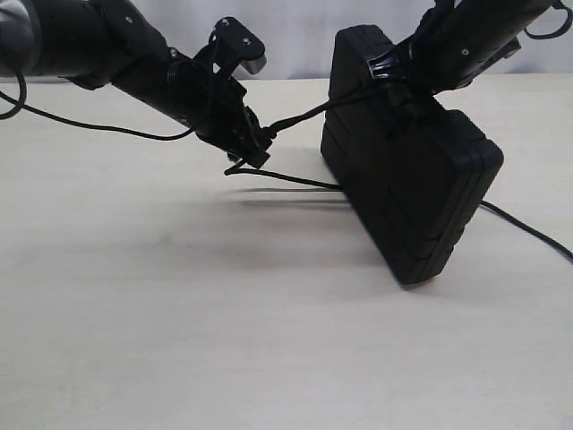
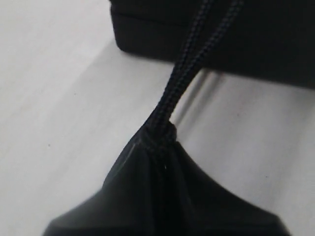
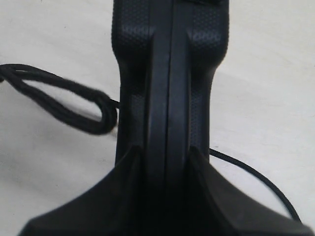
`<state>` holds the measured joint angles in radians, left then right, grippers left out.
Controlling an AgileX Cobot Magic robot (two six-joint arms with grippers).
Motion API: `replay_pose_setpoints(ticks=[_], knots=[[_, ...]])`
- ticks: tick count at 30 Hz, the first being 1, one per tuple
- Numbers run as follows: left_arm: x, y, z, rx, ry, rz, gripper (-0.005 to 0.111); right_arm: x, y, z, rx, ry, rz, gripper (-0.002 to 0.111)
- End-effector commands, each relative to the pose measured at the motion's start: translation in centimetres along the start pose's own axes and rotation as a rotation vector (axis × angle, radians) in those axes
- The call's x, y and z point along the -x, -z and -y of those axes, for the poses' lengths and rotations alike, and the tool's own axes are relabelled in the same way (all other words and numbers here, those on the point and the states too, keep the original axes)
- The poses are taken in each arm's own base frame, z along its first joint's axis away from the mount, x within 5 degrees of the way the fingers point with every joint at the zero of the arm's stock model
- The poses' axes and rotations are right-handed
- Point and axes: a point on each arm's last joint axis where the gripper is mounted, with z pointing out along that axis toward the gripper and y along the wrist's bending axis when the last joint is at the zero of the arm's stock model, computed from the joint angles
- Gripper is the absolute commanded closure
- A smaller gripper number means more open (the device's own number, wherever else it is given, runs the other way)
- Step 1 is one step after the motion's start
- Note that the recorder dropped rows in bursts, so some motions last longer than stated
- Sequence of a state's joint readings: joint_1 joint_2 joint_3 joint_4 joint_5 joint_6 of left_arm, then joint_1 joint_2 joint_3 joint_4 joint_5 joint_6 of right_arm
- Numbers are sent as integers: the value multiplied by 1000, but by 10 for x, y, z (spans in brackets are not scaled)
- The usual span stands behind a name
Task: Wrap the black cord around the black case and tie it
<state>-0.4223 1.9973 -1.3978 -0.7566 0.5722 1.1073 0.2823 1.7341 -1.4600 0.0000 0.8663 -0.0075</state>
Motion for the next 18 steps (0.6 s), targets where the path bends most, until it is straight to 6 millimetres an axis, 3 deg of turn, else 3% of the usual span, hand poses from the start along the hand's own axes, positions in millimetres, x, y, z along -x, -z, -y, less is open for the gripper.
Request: replay_pose_setpoints(ticks=[1,10,18], knots=[[5,0,11,-26,-70,2,107,-6,0,1,-9,14,-55,89],[12,0,3,66,81,78,107,-6,0,1,-5,11,-55,89],[15,-6,17,70,-42,41,107,-6,0,-1,9,6,-55,89]])
